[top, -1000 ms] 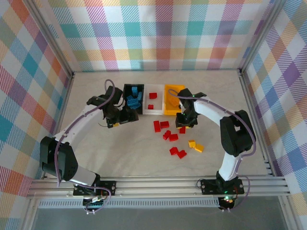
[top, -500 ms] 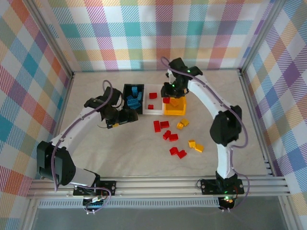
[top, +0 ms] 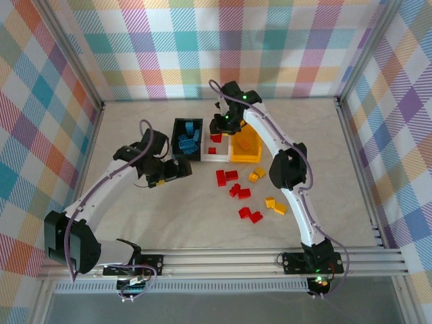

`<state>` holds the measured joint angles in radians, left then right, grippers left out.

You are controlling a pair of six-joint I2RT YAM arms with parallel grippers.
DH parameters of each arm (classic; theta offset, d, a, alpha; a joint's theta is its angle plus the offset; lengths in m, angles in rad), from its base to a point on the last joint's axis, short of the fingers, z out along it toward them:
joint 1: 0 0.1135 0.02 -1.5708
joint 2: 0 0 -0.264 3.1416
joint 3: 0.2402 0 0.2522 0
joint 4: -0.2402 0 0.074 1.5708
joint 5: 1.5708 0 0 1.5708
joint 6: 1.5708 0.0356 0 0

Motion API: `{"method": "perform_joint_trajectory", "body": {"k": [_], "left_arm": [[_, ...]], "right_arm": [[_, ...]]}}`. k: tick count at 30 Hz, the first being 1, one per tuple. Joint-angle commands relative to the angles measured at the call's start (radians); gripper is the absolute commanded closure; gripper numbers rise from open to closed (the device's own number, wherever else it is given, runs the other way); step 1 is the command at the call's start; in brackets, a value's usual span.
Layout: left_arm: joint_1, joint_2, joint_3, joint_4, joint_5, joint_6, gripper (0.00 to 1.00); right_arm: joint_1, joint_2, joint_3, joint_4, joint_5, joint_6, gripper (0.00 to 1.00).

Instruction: Sort the legos into containers by color

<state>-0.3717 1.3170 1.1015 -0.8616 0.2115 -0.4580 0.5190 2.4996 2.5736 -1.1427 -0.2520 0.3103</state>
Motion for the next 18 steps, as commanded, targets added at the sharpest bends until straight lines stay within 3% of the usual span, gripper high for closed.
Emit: {"method": "perform_joint_trajectory", "body": {"k": [1, 18], "left_arm": [[-0.010, -0.020, -0.014, -0.016, 0.002, -0.009, 0.00], [-0.007, -0.052, -0.046, -0.031, 0.013, 0.022, 0.00]], "right_arm": [[0.012, 0.022, 0.031, -0.004, -0.046, 0.011, 0.63], [0.021, 0.045, 0.026, 0.041, -0.033, 0.042, 0.62]]}}
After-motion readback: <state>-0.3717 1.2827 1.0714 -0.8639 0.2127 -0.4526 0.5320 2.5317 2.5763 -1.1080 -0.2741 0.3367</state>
